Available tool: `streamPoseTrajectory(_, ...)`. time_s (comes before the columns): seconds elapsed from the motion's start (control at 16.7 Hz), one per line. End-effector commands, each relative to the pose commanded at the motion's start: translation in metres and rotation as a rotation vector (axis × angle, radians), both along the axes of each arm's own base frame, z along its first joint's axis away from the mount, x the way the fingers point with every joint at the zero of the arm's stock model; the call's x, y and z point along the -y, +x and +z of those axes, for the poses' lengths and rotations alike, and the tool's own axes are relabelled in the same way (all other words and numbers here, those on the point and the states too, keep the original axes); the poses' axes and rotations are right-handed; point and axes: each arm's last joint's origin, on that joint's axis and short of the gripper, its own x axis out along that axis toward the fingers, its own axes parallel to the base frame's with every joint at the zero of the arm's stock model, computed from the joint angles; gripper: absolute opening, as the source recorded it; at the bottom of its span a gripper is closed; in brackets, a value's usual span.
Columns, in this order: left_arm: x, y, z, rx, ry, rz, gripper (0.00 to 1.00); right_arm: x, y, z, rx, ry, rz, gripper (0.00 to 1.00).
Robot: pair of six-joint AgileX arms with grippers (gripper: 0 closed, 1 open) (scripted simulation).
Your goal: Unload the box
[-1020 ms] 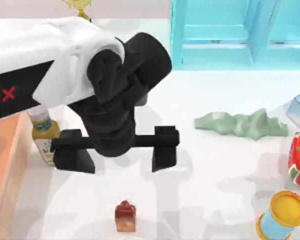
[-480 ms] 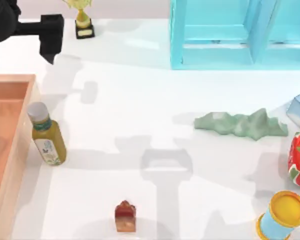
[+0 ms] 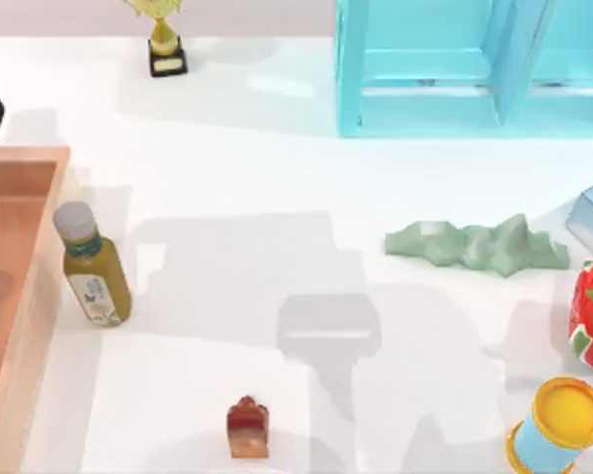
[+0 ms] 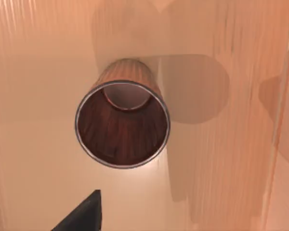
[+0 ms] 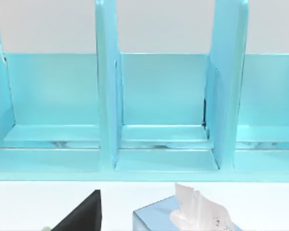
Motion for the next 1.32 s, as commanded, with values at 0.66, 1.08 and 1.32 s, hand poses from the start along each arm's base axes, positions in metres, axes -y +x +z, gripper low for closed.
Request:
streamPoseTrajectory(0.66, -0.015, 0.001, -0.012, -0.013, 0.008, 0.000, 1.00, 0.000, 0.000, 0.000, 0.000, 0.000, 0.000, 1.00)
streamPoseTrajectory(1.08, -0.019, 0.001, -0.087, -0.008, 0.009, 0.000, 1.00, 0.000, 0.000, 0.000, 0.000, 0.000, 0.000, 1.00)
streamPoseTrajectory(1.32, -0.016, 0.000, -0.102, -0.012, 0.008, 0.000, 1.00, 0.000, 0.000, 0.000, 0.000, 0.000, 0.000, 1.00)
